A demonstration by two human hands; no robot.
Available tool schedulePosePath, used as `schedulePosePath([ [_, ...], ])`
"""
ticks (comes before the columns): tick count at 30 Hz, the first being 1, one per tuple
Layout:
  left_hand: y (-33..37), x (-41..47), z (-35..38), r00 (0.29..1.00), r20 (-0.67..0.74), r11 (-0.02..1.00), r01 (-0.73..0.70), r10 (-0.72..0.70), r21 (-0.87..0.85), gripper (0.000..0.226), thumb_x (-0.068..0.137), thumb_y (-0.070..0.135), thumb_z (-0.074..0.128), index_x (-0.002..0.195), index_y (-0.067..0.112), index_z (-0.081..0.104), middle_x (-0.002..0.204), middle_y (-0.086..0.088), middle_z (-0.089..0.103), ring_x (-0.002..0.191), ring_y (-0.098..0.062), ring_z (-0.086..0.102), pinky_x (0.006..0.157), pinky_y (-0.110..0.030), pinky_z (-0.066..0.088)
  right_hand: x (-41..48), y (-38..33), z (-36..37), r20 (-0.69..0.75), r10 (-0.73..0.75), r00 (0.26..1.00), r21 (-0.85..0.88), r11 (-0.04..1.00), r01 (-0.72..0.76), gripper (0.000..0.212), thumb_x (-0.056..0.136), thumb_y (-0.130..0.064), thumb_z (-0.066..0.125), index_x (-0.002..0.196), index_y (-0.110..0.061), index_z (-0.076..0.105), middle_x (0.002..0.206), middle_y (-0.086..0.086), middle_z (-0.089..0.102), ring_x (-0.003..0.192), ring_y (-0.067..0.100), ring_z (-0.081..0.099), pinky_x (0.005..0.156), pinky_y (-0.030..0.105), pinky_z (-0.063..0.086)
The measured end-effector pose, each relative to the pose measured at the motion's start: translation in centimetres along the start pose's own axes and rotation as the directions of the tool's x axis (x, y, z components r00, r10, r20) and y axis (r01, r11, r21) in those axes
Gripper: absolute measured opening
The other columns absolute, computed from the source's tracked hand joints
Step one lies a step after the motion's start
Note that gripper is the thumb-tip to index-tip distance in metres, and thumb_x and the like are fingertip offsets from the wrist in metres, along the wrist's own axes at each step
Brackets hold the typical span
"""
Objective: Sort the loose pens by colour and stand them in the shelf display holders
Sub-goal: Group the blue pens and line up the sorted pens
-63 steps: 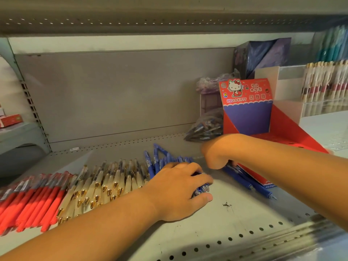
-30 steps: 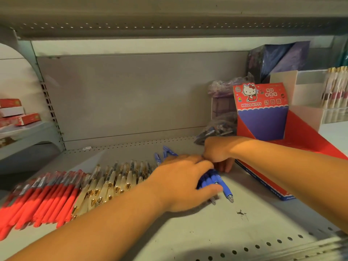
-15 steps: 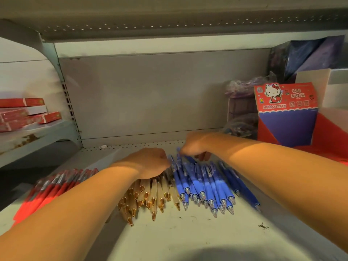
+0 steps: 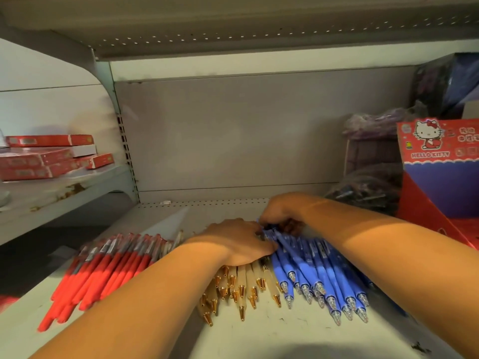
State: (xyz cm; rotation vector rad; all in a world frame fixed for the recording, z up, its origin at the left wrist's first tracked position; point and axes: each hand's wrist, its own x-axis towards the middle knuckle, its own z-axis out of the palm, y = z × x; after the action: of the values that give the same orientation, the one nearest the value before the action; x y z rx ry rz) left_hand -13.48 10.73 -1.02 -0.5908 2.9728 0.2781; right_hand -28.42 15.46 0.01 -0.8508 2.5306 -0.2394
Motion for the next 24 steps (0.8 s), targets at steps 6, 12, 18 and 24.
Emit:
schedulePosePath([
  [6,0.0,0.2,0.2,1.0,0.008,0.999,0.0,0.0,-0.032,0.069,0.086,0.077,0.035,0.143,0.04,0.042,0.134,0.002,0.059,0.11,-0.021,0.056,0.086,-0.035,0.045,-0.3,-1.0,0.0,0.039,-0.022,0.999,-0.064,0.998,0.025,0.029,0.095,-0.039,0.055,0.098,-0.011,0.061,0.072,0.007,0.06,0.057,0.019,0.056,0.06,0.029,0.052],
  [12,0.3,0.1,0.0,1.0,-0.017,1.0,0.026,-0.026,-0.014,0.071,0.085,0.079,0.039,0.14,0.034,0.048,0.128,0.0,0.063,0.108,-0.023,0.06,0.09,-0.036,0.049,-0.3,-2.1,0.0,0.052,-0.044,0.998,-0.168,0.984,0.052,0.023,0.098,-0.028,0.055,0.086,-0.008,0.059,0.064,0.006,0.054,0.05,0.016,0.047,0.049,0.027,0.042],
  [18,0.4,-0.1,0.0,0.999,-0.022,0.999,0.04,-0.04,0.014,0.072,0.086,0.078,0.039,0.14,0.031,0.049,0.131,-0.001,0.061,0.107,-0.021,0.057,0.09,-0.035,0.047,0.0,-3.0,0.7,-0.05,-0.158,0.986,-0.053,0.986,0.155,0.053,0.096,-0.01,0.053,0.146,-0.014,0.037,0.092,0.013,0.05,0.07,0.023,0.05,0.057,0.029,0.042],
  [24,0.9,-0.6,0.1,0.998,-0.053,0.99,0.049,-0.042,0.131,0.078,0.086,0.081,0.032,0.143,0.029,0.045,0.138,-0.003,0.052,0.111,-0.025,0.052,0.084,-0.038,0.041,0.2,-2.4,-2.1,-0.57,-0.215,0.793,0.229,0.886,0.404,0.038,0.103,-0.014,0.041,0.136,0.001,0.029,0.086,0.01,0.054,0.069,0.018,0.051,0.059,0.029,0.04],
])
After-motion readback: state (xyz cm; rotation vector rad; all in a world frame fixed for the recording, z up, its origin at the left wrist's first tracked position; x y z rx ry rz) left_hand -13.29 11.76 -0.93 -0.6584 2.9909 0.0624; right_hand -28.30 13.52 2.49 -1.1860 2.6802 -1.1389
